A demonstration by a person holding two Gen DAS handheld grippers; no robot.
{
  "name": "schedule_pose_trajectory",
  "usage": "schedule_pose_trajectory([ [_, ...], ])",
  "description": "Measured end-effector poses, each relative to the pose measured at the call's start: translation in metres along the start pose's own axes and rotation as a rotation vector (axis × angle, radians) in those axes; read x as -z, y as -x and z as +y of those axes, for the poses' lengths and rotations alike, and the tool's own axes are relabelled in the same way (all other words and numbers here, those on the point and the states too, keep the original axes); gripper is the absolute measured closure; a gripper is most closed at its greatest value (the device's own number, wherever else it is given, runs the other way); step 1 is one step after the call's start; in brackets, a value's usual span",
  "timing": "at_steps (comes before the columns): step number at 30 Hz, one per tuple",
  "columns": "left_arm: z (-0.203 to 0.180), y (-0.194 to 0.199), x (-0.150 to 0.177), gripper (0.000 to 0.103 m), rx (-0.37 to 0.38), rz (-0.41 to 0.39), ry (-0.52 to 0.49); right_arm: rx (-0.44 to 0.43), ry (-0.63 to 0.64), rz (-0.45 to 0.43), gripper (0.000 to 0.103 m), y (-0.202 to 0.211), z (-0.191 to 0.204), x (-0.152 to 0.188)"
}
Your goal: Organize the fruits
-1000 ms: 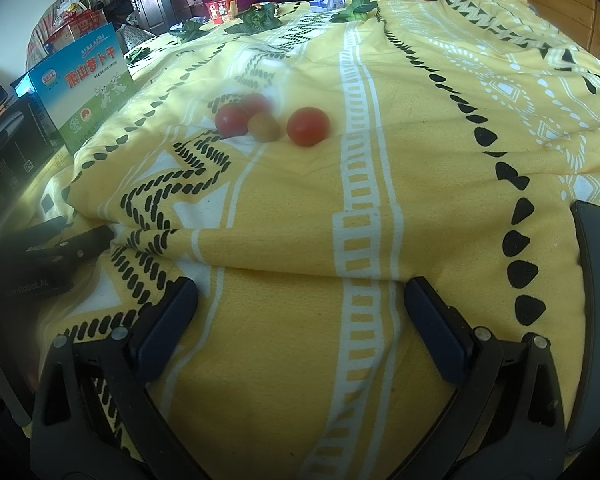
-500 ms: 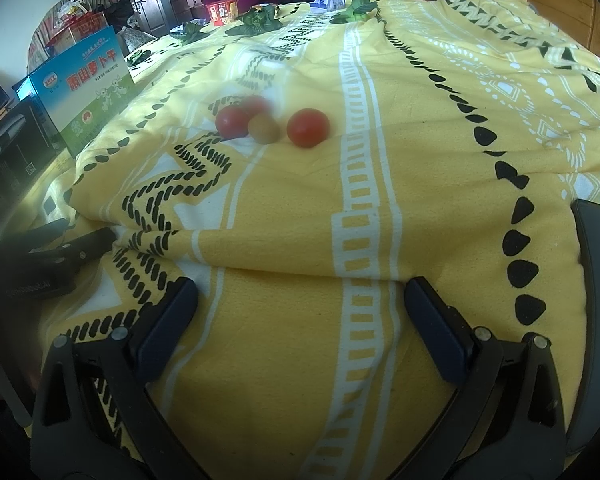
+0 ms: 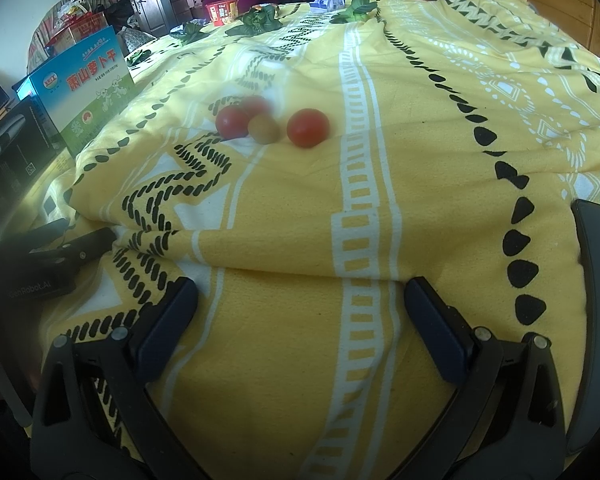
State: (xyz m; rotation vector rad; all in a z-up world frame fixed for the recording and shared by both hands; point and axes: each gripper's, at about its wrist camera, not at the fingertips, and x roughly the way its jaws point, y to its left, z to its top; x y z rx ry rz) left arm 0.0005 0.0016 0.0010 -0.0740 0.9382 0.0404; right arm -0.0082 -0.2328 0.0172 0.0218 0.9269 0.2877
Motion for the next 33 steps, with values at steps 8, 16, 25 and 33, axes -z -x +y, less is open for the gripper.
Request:
schedule_pose_trajectory([
  [8, 0.0001, 0.0, 0.0, 0.0, 0.0, 0.0, 0.0, -0.001, 0.0, -0.001, 0.0, -0.0001, -0.0003, 0.0002],
  [16, 0.0002, 0.0, 0.0, 0.0, 0.0, 0.0, 0.0, -0.001, -0.001, 0.0, 0.0, -0.0001, -0.0003, 0.0002],
  [25, -0.0015, 0.0022, 0.0003, 0.0, -0.003, 0.001, -0.004, 0.004, 0.003, 0.003, 0.0, 0.0004, 0.001, -0.0002],
  [33, -0.0057, -0.003, -0.0008, 0.0, -0.014, 0.011, -0.014, -0.017, -0.01, -0.005, 0.0, 0.0001, -0.0013, 0.0001],
])
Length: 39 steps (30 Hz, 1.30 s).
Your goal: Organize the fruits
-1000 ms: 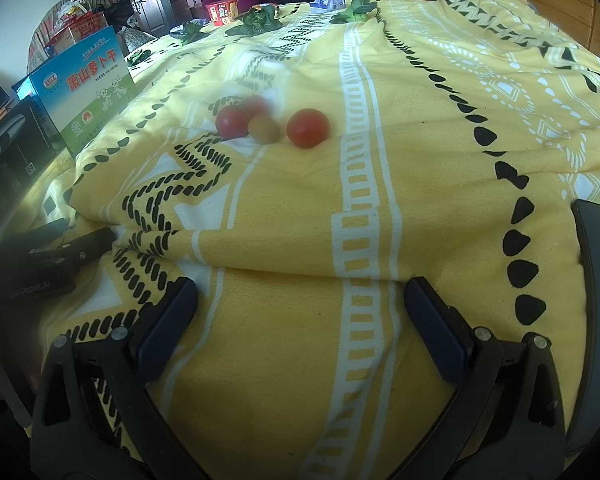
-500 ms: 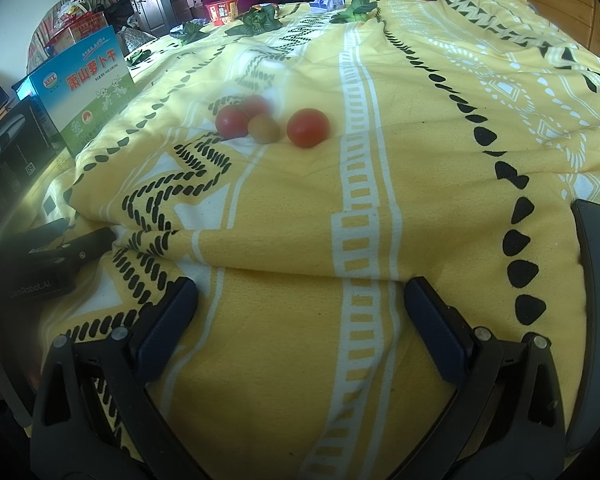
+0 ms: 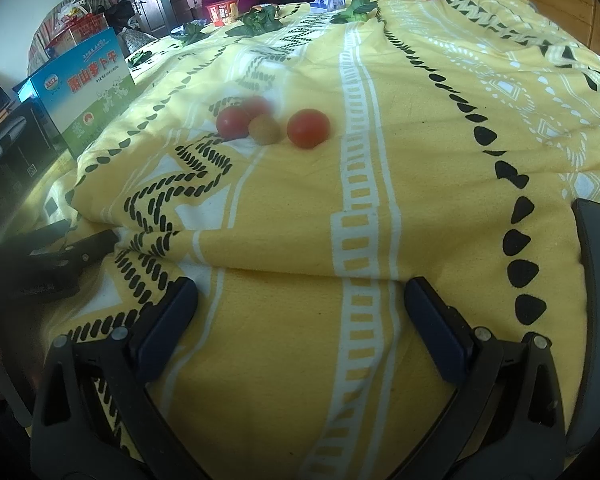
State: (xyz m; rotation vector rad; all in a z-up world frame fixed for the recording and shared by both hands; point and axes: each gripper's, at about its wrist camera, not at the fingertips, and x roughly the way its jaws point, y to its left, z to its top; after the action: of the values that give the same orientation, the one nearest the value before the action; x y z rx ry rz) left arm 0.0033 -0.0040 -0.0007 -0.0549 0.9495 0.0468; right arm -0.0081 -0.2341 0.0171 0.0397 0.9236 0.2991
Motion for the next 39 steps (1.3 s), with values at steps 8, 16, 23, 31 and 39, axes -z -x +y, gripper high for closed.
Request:
schedule_pose_trajectory([
  [8, -0.0003, -0.0016, -0.0013, 0.0, -0.003, 0.002, -0.002, -0.019, -0.01, -0.009, 0.0, 0.0006, -0.0022, 0.0003],
  [16, -0.0003, -0.0016, -0.0014, 0.0, -0.002, 0.002, -0.001, -0.02, -0.011, -0.01, 0.0, 0.0005, -0.0021, 0.0002],
  [23, -0.0004, -0.0017, -0.0015, 0.0, -0.002, 0.002, -0.001, -0.019, -0.01, -0.01, 0.0, 0.0006, -0.0019, 0.0004],
  [31, -0.0013, -0.0028, -0.0019, 0.0, -0.005, 0.004, -0.004, -0.005, -0.001, 0.0, 0.0, -0.0008, 0.0, -0.0002],
  [39, -0.0024, -0.0031, -0.0023, 0.0, -0.005, 0.004, -0.004, -0.002, 0.002, 0.002, 0.0, -0.0013, 0.0006, -0.0004],
])
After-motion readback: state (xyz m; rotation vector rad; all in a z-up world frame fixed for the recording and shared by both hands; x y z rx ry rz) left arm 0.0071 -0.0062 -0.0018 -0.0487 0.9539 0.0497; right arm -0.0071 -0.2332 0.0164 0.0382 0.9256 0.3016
